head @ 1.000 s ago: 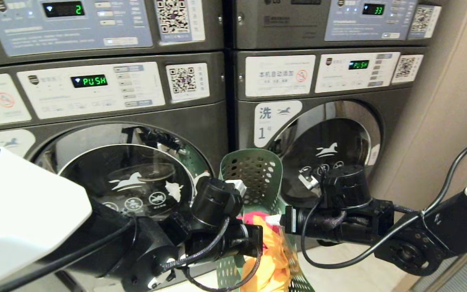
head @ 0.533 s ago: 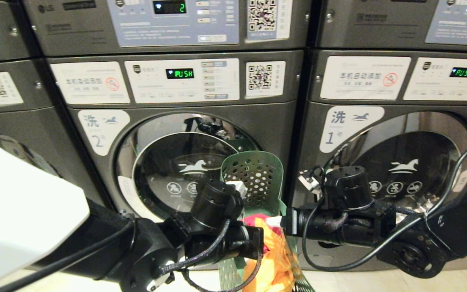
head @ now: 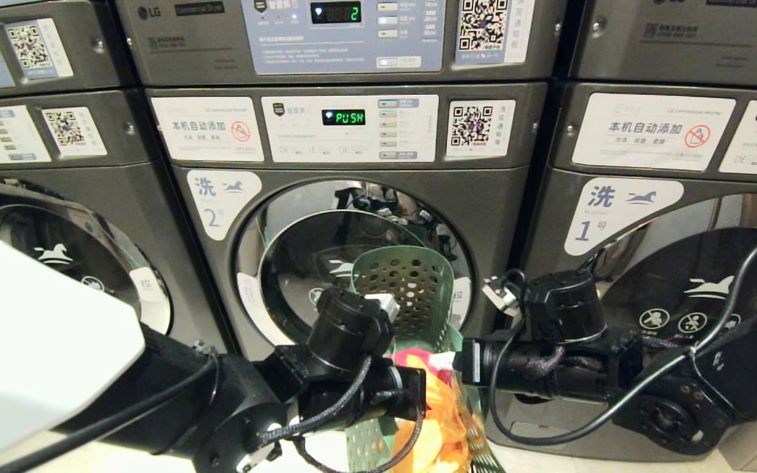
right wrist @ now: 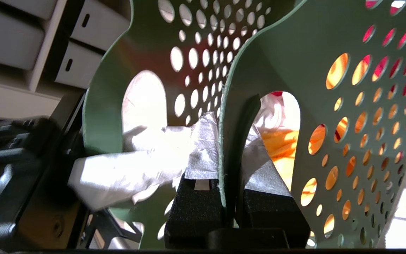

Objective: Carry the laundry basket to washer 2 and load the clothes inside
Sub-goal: Pick up the clothes basket and put it beside the washing machine

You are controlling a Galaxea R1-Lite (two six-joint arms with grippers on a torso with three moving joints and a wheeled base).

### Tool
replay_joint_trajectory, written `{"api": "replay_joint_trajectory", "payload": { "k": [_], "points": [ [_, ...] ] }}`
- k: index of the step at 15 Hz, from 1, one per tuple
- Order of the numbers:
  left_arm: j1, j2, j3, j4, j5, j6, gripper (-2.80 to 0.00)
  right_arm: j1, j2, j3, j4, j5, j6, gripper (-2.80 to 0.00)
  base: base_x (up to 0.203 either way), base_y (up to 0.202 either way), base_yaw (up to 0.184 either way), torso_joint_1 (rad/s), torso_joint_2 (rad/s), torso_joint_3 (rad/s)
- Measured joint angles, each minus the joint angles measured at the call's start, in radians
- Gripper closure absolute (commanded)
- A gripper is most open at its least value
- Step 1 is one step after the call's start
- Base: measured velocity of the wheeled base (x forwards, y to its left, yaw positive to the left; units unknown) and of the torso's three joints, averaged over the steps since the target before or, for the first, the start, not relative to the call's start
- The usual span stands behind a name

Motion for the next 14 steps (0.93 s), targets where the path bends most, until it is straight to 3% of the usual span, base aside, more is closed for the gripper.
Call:
{"api": "replay_joint_trajectory", "payload": {
  "k": [2, 10, 14],
  "points": [
    [0.0, 0.003, -0.003, 0.0, -0.001, 0.0, 0.0, -0.002, 0.001, 0.0, 0.001, -0.001, 0.0, 0.0, -0.047, 0.0, 0.002, 0.007, 0.0, 0.0],
    [0.0, 0.015, -0.004, 0.001, -0.001, 0.0, 0.0, -0.002, 0.004, -0.001, 0.003, -0.001, 0.001, 0.0, -0.189, 0.0, 0.001, 0.003, 0.0, 0.002],
    [0.001, 0.032, -0.017, -0.002, -0.001, 0.0, 0.0, -0.015, 0.006, -0.002, 0.005, -0.019, 0.001, 0.0, -0.025, 0.0, -0.001, 0.0, 0.0, 0.0]
  ]
}}
